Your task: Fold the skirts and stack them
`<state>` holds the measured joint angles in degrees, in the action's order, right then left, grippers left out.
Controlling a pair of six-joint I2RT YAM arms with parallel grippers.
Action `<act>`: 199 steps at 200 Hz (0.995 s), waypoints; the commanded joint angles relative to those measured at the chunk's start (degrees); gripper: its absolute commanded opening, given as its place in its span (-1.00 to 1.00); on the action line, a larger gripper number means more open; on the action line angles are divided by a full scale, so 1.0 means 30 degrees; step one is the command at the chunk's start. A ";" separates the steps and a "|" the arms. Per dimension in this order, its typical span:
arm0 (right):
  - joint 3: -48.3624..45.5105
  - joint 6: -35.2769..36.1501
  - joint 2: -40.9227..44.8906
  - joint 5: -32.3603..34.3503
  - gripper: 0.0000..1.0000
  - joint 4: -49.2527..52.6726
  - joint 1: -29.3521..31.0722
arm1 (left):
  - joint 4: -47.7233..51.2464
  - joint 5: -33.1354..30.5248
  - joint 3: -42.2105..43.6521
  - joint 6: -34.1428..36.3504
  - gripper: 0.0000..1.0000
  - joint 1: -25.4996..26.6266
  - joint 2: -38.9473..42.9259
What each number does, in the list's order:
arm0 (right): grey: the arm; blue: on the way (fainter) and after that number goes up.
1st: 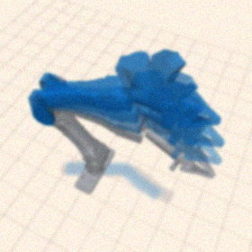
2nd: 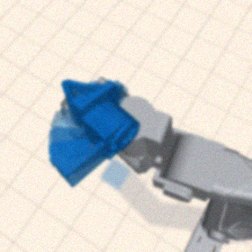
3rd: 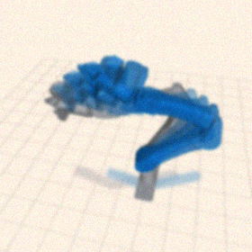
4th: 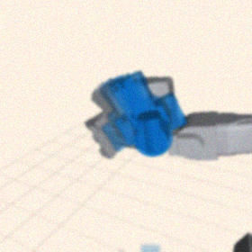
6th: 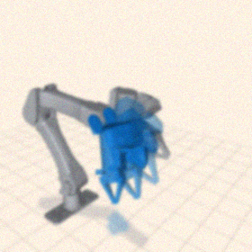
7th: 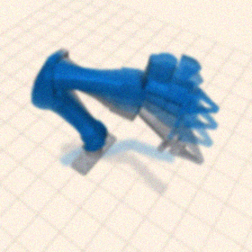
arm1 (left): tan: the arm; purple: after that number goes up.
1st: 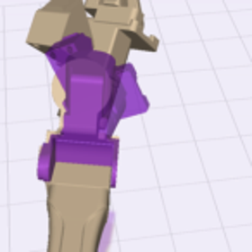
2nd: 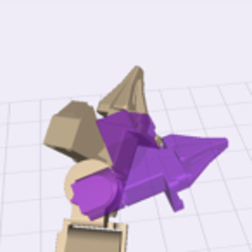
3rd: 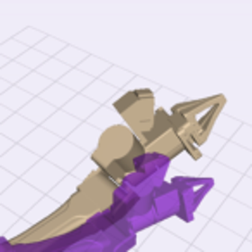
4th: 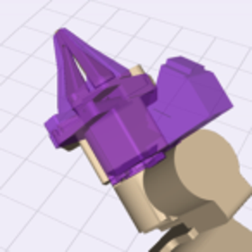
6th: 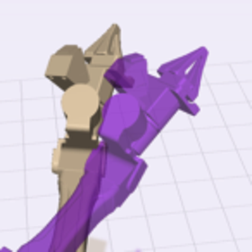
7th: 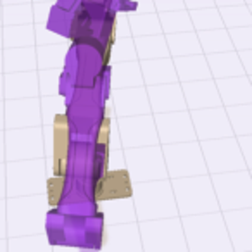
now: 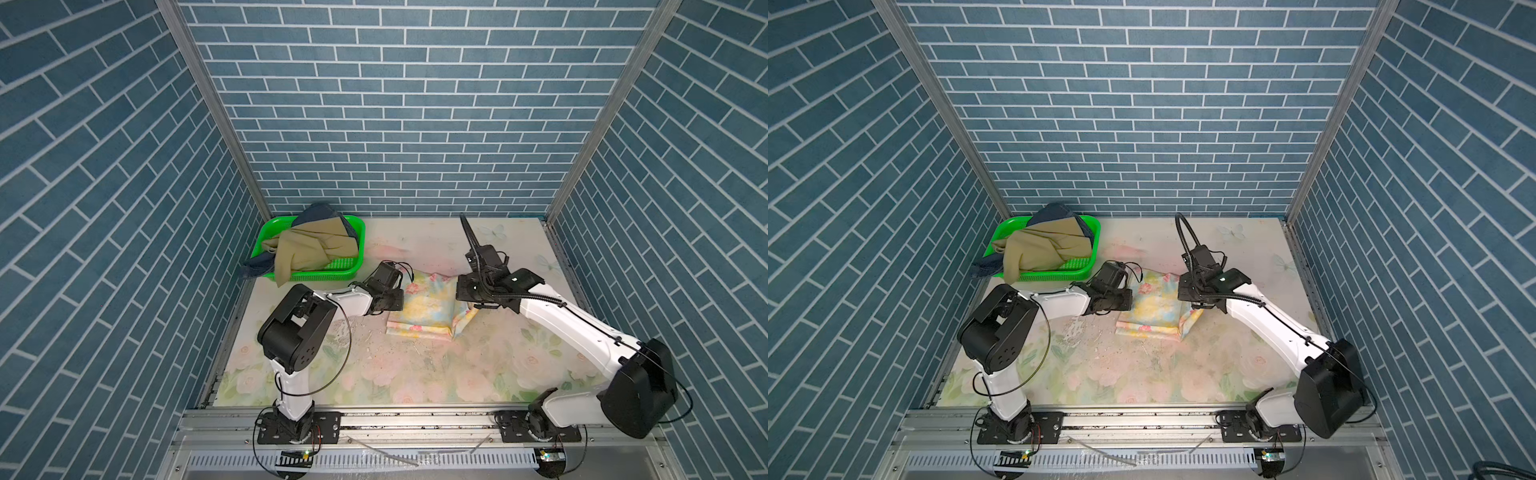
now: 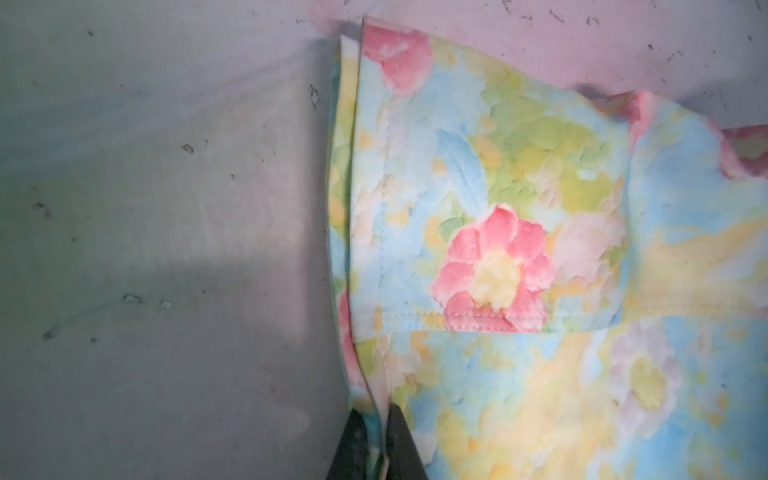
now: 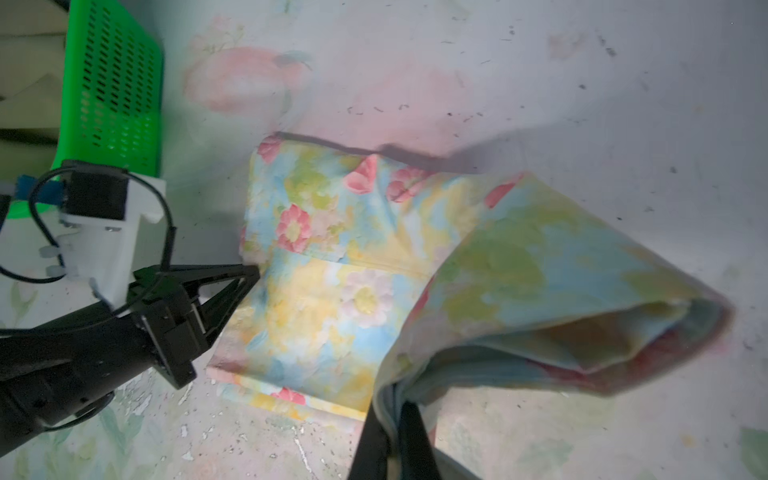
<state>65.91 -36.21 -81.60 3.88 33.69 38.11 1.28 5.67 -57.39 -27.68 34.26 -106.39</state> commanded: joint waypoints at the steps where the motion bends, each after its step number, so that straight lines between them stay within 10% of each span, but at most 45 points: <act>1: 0.1525 -0.1027 -0.1303 -0.0216 -1.00 -0.1345 0.1005 | 0.1454 0.0731 0.1106 -0.0184 -0.77 0.0211 -0.0858; 61: 0.1528 -0.3790 -0.4044 -0.2828 -0.99 -0.7268 0.2318 | 0.0726 0.0750 0.1831 -0.0295 -0.78 0.0211 -0.0548; 117: -0.0309 -0.3870 -0.1713 -0.1158 0.18 -0.8242 0.2185 | 0.0167 0.0698 0.2630 -0.0481 -0.78 0.0211 -0.0017; 199: -0.3214 -0.4368 0.2193 0.1126 0.20 -0.6466 0.0987 | 0.0313 0.0286 0.2476 -0.0930 -0.79 0.1378 0.0092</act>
<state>59.83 -46.78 -78.24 3.55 11.40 42.39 -6.96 6.31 -51.55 -29.87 35.29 -104.36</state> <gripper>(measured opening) 0.601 0.110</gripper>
